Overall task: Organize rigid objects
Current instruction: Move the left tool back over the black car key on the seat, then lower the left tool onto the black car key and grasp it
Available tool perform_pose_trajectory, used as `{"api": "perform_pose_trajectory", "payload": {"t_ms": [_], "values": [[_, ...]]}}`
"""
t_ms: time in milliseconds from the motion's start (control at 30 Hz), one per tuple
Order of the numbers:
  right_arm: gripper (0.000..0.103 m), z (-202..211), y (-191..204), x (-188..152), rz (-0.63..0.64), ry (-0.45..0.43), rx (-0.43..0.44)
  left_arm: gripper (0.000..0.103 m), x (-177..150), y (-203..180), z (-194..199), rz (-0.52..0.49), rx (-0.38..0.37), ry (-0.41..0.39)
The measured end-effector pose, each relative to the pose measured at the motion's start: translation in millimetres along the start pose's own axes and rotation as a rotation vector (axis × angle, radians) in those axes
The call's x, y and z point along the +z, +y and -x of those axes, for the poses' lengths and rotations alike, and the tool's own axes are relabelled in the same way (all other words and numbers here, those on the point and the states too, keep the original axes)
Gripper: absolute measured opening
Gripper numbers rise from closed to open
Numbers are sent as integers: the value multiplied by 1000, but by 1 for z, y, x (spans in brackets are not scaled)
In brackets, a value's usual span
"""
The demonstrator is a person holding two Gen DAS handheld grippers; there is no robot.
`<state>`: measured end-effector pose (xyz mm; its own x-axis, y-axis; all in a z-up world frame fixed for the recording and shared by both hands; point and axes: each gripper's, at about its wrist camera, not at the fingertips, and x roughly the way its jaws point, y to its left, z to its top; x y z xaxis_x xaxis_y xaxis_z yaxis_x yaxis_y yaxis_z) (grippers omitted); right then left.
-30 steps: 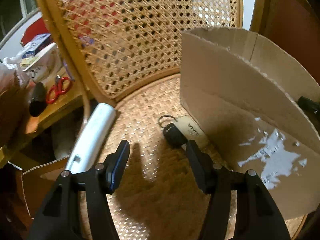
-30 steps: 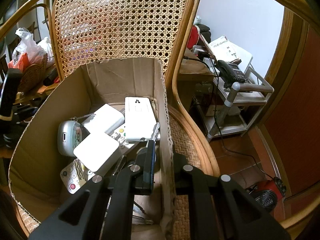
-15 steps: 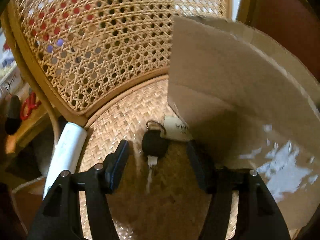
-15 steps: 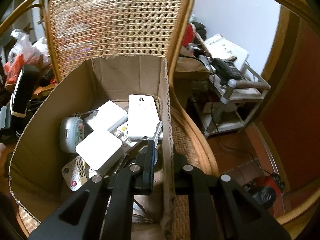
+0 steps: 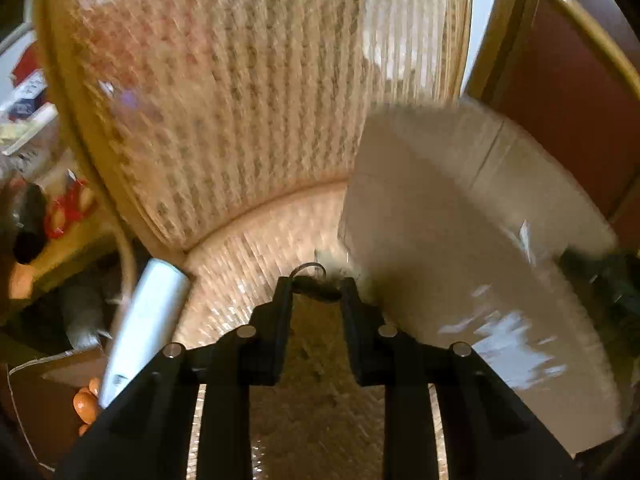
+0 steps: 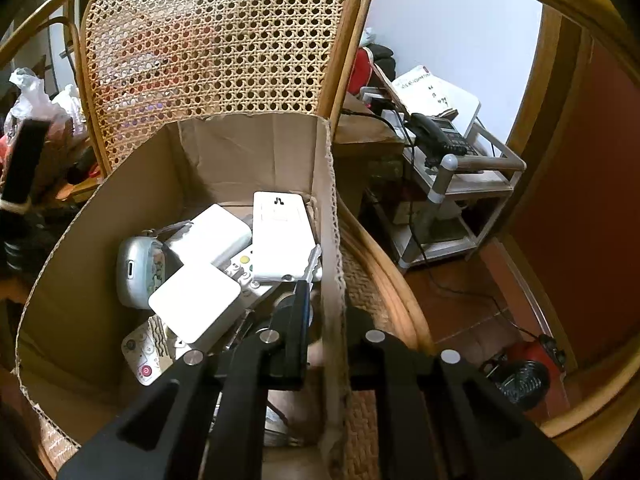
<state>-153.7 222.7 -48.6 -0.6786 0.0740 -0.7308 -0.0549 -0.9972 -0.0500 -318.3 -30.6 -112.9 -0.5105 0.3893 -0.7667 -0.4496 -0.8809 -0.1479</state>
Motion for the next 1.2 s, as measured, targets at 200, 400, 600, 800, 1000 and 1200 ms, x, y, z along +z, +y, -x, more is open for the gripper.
{"api": "perform_pose_trajectory", "payload": {"t_ms": [200,400,600,800,1000,1200], "values": [[15,-4,2,3,27,11,24,0,17,-1,46,17,-69,-105],[15,-5,4,4,43,12,43,0,23,-7,52,-17,-81,-102],[13,-5,1,4,12,35,17,16,5,-5,-1,-33,88,94],[9,-3,1,2,-18,36,-61,58,2,-11,-34,-107,134,114],[7,1,-1,0,-31,18,-62,54,4,0,-59,-70,86,144],[7,2,0,-1,-26,8,-59,26,10,-3,-53,-61,24,122]]}}
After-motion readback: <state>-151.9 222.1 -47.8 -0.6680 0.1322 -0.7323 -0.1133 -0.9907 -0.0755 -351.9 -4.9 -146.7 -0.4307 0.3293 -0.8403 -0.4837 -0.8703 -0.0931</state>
